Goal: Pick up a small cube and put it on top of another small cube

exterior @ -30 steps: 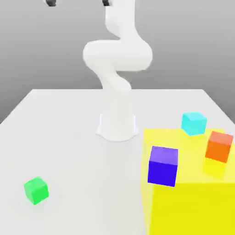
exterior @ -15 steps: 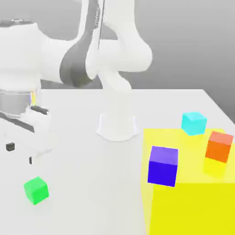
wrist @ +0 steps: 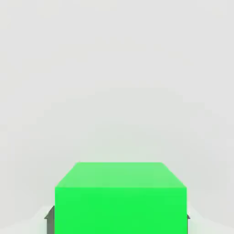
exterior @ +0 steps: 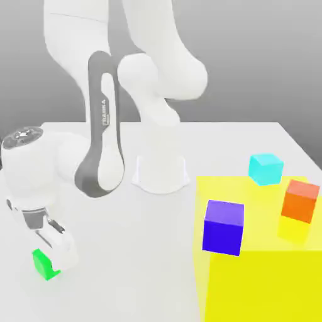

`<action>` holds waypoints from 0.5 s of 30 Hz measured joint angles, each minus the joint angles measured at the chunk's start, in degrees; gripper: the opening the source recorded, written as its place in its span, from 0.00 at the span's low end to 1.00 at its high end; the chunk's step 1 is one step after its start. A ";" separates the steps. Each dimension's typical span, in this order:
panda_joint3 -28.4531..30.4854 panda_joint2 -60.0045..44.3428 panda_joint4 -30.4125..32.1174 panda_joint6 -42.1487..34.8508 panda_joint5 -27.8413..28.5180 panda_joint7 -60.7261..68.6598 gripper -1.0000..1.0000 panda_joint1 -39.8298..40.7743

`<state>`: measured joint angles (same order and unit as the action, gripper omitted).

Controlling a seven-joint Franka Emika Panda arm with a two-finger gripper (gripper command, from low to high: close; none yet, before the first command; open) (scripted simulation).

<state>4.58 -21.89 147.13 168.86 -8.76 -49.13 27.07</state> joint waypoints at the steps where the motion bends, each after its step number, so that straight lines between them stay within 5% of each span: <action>1: 0.21 0.73 0.15 -0.58 0.23 -0.19 0.00 -0.17; 7: 2.76 11.33 1.58 -9.01 3.96 -3.21 0.00 -2.05; 15: -6.57 22.21 -10.50 -25.93 -0.23 -18.30 0.00 -17.41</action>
<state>-1.99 0.32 136.63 142.94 -8.98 -67.43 9.66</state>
